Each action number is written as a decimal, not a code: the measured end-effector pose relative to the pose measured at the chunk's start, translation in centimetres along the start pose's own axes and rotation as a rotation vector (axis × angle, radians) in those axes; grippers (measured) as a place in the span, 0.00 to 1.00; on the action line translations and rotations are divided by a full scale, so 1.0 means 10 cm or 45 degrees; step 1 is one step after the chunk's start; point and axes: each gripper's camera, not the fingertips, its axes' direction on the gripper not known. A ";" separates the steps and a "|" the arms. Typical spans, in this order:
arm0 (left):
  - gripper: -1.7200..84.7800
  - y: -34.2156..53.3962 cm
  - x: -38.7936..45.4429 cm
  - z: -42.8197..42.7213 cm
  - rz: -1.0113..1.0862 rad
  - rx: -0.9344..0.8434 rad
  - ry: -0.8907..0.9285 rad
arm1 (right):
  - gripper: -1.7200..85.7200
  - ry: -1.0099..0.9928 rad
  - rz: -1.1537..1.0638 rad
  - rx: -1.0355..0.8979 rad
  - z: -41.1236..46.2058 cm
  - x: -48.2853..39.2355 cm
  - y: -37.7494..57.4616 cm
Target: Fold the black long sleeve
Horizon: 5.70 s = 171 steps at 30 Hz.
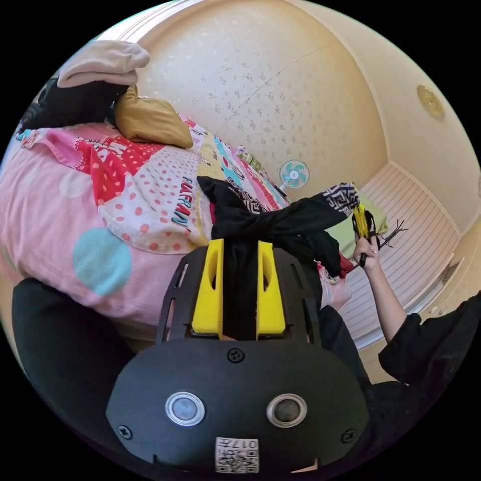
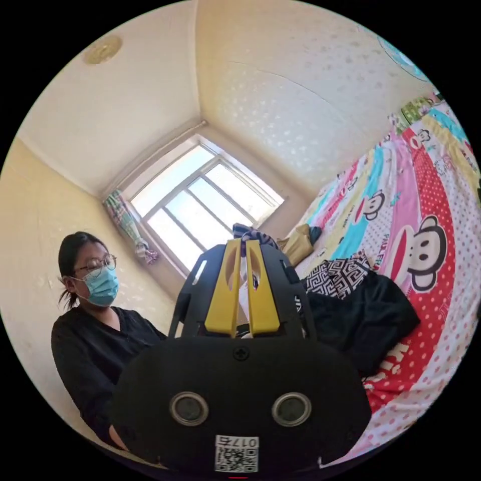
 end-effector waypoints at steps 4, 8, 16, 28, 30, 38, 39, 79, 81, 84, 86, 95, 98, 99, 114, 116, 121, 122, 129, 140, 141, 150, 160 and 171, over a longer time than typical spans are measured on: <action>0.13 0.06 0.00 -0.05 -0.003 0.058 0.043 | 0.05 0.395 0.247 -0.209 -0.11 0.41 0.21; 0.13 0.09 0.05 -0.18 0.029 0.100 0.000 | 0.08 0.996 0.534 -0.309 -0.10 0.41 0.66; 0.13 -0.01 -0.04 -0.23 -0.004 0.144 0.016 | 0.16 1.199 -0.028 -0.607 1.37 -0.47 0.25; 0.12 0.10 -0.17 -0.69 -0.037 0.207 0.066 | 0.06 1.369 -0.395 -0.754 2.42 -1.16 0.07; 0.11 0.09 -0.20 -0.74 -0.045 0.233 0.093 | 0.06 1.312 -0.516 -0.618 2.15 -1.50 0.19; 0.11 0.07 -0.11 -0.69 0.002 0.146 0.163 | 0.11 1.517 0.057 -0.745 1.02 -1.14 1.44; 0.11 0.08 -0.10 -0.71 0.013 0.141 0.160 | 0.11 1.510 0.082 -0.701 0.96 -1.17 1.47; 0.15 0.43 0.21 -0.17 0.215 -0.023 -0.217 | 0.12 0.649 -0.264 -1.307 4.94 -0.36 0.67; 0.16 0.45 0.27 -0.22 0.239 0.029 -0.343 | 0.11 0.698 -0.248 -1.471 5.23 -0.19 0.79; 0.16 0.43 0.30 -0.10 0.303 -0.038 -0.357 | 0.08 0.723 -0.251 -1.525 5.39 -0.09 0.82; 0.14 0.39 0.23 0.07 0.283 -0.128 -0.300 | 0.06 0.746 -0.239 -1.324 5.29 -0.17 0.61; 0.05 0.17 0.00 -0.11 0.050 -0.087 -0.400 | 0.08 0.656 0.094 -1.181 5.36 0.63 0.73; 0.06 0.16 -0.19 -0.27 -0.049 -0.020 -0.267 | 0.11 0.528 0.067 -0.972 4.97 0.33 0.61; 0.05 0.20 -0.24 -0.39 -0.090 0.046 -0.258 | 0.12 0.529 0.034 -0.932 4.86 0.24 0.59; 0.10 0.18 -0.03 -0.18 0.039 -0.021 -0.140 | 0.13 1.707 0.247 -0.636 1.97 -0.11 0.99; 0.08 0.20 -0.04 -0.14 0.045 -0.036 -0.177 | 0.13 1.643 0.329 -0.647 1.88 0.05 1.01; 0.08 0.31 0.05 -0.12 0.086 -0.002 -0.205 | 0.09 1.612 0.281 -0.633 1.82 0.02 0.99; 0.08 0.32 0.05 -0.12 0.088 0.002 -0.207 | 0.07 1.609 0.272 -0.628 1.80 -0.03 0.98; 0.07 0.39 0.02 -0.12 0.054 0.041 -0.186 | 0.04 1.426 0.289 -0.507 1.47 -0.44 0.93; 0.17 0.41 0.28 -0.47 -0.039 -0.025 -0.163 | 0.13 1.191 0.410 -0.521 0.82 -0.77 1.55; 0.19 0.44 0.29 -0.49 -0.051 -0.083 -0.216 | 0.14 1.156 0.400 -0.555 0.83 -0.80 1.61; 0.02 0.48 0.62 -0.03 0.068 -0.591 -0.242 | 0.05 1.270 0.372 -0.789 1.00 -1.13 1.95; 0.04 -0.87 0.99 -0.23 0.252 -0.173 -0.332 | 0.05 1.296 0.260 -0.535 0.94 -0.93 0.86; 0.17 0.47 0.47 -0.71 0.100 -0.178 -0.165 | 0.13 1.094 0.376 -0.797 0.52 -0.95 1.81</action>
